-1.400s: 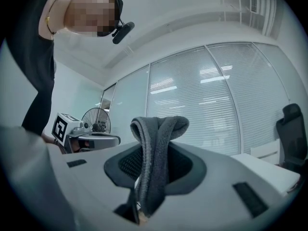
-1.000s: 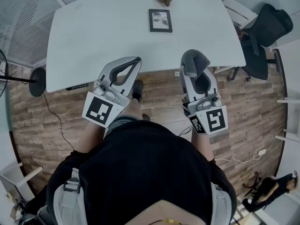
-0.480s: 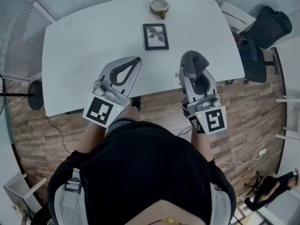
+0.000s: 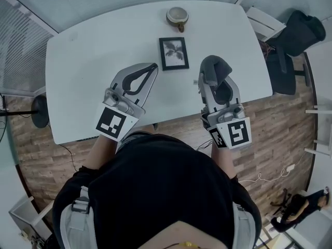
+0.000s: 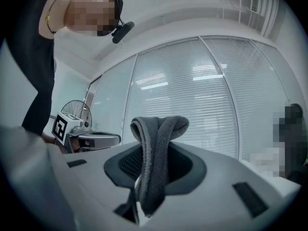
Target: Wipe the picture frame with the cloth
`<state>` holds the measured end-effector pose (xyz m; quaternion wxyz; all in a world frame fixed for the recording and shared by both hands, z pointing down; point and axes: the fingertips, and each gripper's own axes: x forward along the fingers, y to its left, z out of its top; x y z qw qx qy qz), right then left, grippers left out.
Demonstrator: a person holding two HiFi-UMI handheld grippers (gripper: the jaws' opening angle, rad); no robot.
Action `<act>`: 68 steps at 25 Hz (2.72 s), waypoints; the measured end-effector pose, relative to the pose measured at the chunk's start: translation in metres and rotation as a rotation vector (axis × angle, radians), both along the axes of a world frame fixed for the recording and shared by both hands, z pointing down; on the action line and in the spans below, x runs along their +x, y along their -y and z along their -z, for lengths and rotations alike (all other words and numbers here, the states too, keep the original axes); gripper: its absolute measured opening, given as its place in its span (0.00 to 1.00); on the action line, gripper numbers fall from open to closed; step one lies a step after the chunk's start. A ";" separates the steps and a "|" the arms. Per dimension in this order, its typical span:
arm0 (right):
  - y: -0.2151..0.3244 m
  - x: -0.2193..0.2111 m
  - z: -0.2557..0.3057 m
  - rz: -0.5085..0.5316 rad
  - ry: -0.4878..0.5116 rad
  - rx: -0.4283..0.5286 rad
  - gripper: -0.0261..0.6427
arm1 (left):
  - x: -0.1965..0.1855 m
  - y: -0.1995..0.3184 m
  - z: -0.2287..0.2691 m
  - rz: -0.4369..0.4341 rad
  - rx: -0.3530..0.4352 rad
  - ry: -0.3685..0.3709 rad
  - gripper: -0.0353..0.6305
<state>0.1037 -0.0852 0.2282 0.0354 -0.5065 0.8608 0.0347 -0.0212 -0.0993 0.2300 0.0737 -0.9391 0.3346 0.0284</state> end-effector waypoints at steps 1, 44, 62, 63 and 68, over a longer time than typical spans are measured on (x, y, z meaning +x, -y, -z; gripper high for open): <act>0.005 -0.001 0.000 0.000 -0.001 -0.003 0.20 | 0.000 0.004 -0.001 -0.001 -0.003 0.000 0.07; 0.106 0.027 -0.031 0.198 -0.030 -0.092 0.20 | 0.026 0.076 -0.063 0.165 -0.108 0.075 0.08; 0.110 0.037 -0.043 0.273 -0.003 -0.095 0.20 | 0.043 0.070 -0.099 0.218 -0.161 0.102 0.26; 0.111 0.037 -0.043 0.276 -0.002 -0.095 0.20 | 0.043 0.071 -0.101 0.222 -0.166 0.104 0.27; 0.113 0.040 -0.042 0.283 0.002 -0.090 0.20 | 0.044 0.074 -0.113 0.225 -0.213 0.107 0.37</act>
